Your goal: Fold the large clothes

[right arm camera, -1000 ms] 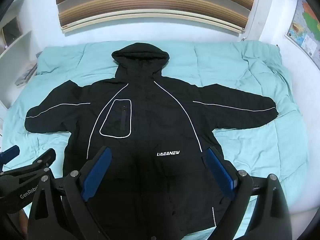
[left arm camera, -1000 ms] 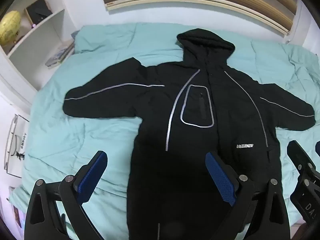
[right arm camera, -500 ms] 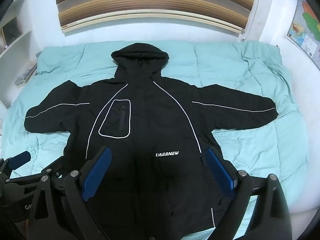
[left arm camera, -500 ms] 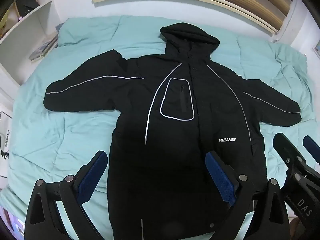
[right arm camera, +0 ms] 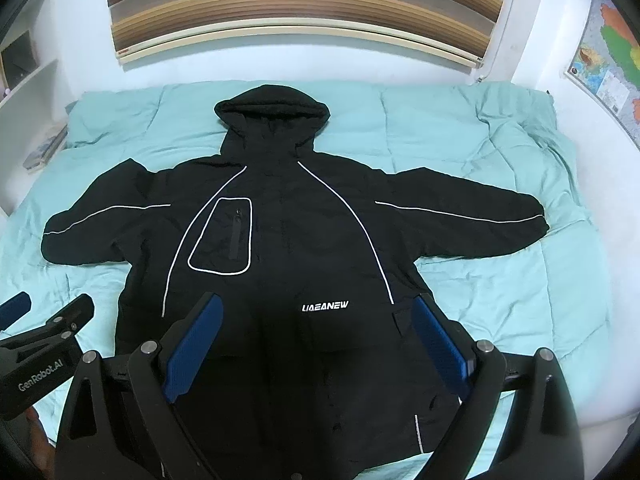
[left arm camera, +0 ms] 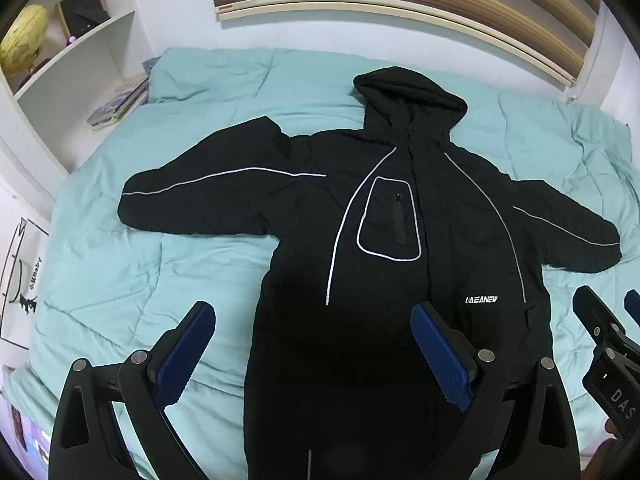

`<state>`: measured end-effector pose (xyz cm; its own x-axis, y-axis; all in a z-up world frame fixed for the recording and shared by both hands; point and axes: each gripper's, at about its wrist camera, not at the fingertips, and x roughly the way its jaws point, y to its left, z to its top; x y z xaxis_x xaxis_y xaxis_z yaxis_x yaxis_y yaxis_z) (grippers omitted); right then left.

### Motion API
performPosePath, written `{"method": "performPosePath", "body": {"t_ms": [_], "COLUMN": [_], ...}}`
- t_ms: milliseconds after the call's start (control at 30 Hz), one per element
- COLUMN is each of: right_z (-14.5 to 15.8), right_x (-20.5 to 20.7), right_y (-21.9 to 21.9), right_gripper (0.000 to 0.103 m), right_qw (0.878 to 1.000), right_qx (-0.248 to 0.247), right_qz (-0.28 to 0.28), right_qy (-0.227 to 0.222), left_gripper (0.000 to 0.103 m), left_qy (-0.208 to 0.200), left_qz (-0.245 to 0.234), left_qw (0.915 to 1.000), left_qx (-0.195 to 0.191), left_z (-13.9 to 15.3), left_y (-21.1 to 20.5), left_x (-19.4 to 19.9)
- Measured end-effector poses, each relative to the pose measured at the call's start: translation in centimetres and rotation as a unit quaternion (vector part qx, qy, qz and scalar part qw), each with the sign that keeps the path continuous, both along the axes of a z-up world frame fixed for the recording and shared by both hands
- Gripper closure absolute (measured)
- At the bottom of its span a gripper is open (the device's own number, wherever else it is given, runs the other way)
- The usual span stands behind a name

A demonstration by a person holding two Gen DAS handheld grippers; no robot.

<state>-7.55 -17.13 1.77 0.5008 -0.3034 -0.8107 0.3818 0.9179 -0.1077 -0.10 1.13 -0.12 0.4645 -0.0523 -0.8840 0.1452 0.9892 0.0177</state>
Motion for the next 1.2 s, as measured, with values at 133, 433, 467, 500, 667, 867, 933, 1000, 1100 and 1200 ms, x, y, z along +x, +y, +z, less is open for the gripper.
{"method": "performPosePath", "body": {"t_ms": [133,433,467,500,667,867,933,1000,1100,1200], "right_z": [-0.1,-0.1,-0.1,-0.1,-0.2,-0.5,-0.7,-0.8,-0.9,-0.9], "right_x": [-0.3,-0.4,-0.4,-0.4,-0.4,-0.4,-0.2,-0.2,-0.2,-0.2], "right_y": [-0.2,-0.3,-0.3,-0.4,-0.4,-0.4,-0.2,-0.1,-0.1,-0.1], "right_gripper": [0.007,0.007,0.007,0.007,0.007,0.007,0.007,0.007,0.007,0.007], "right_qw": [1.0,1.0,1.0,1.0,1.0,1.0,1.0,1.0,1.0,1.0], "right_qx": [0.003,0.002,0.003,0.004,0.005,0.007,0.009,0.01,0.01,0.01], "right_qz": [-0.001,0.0,0.0,0.001,0.0,0.002,0.002,0.002,0.003,0.003], "right_qy": [0.001,0.001,0.002,0.003,0.003,0.007,0.01,0.01,0.012,0.012], "left_gripper": [0.005,0.005,0.005,0.005,0.005,0.005,0.005,0.005,0.005,0.005], "left_qy": [0.002,0.006,0.007,0.008,0.01,0.015,0.018,0.02,0.02,0.02], "left_qz": [0.004,0.016,0.017,0.019,0.026,0.027,0.025,0.025,0.025,0.025], "left_qw": [1.0,0.9999,0.9998,0.9998,0.9996,0.9995,0.9995,0.9995,0.9995,0.9995], "left_qx": [0.001,0.004,0.004,0.003,0.003,-0.003,-0.007,-0.007,-0.007,-0.005], "left_z": [-0.2,-0.6,-0.7,-0.7,-0.9,-1.1,-1.2,-1.3,-1.4,-1.4], "left_y": [0.0,0.2,0.2,0.3,0.8,1.0,1.0,0.9,0.9,0.9], "left_x": [0.0,-0.2,-0.2,-0.1,-0.2,-0.1,-0.1,0.0,0.0,0.1]}}
